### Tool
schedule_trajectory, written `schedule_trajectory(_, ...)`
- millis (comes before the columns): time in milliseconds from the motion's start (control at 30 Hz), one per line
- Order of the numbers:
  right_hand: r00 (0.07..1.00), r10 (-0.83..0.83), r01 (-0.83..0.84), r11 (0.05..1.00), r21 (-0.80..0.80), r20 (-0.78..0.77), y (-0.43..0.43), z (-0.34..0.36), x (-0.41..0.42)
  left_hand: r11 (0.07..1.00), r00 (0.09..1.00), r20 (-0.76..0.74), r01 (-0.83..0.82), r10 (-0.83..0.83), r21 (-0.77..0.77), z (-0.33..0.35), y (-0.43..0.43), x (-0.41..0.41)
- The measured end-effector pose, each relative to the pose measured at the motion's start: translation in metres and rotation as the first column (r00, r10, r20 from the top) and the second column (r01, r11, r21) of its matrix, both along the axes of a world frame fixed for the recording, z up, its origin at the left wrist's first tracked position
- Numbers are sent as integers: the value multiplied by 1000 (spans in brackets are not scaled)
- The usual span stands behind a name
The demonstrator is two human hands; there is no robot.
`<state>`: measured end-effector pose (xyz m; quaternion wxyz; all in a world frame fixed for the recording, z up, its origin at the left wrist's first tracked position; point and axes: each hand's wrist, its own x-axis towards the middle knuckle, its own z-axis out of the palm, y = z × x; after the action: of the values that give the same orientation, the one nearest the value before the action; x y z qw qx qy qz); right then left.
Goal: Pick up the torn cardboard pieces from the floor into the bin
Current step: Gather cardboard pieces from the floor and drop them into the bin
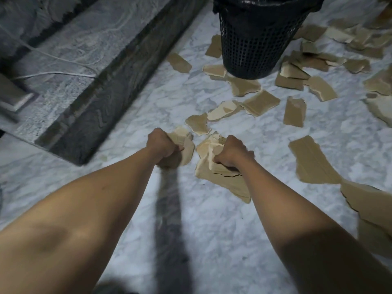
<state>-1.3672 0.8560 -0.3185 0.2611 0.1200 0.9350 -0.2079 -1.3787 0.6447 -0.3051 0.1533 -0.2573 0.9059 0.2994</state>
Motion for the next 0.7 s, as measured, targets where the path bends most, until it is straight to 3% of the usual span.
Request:
schedule_trajectory(100,995,-74,79,993,-86,59,12,-2,-3,987,986,-140,106,-88,124,8,16,-22)
schedule_trajectory(200,989,-126,137,980,-147,83,39,-7,5,956,975,-132,205,-181,208,11,40,-49)
schedule_trajectory(333,975,-222,220,963,-154,4,87,-3,7,917,923,-21,381,-385,-117,-8,64,-66)
schedule_trajectory(400,967,-242,239,970,-52,-83,115,6,-1,902,912,-11,404,-410,-153,-11,67,-70)
schedule_trajectory(433,969,-222,230,970,72,-105,127,13,-3,893,904,-10,421,-428,-156,-8,68,-72)
schedule_trajectory(533,963,-265,264,906,331,-43,173,18,-6,895,908,49,419,-416,-152,-6,70,-76)
schedule_trajectory(633,958,-262,210,917,340,115,211,3,-4,870,888,133,459,-440,-182,-8,70,-81)
schedule_trajectory(700,961,-246,196,927,320,123,215,-1,-2,886,902,135,429,-410,-177,-5,70,-79)
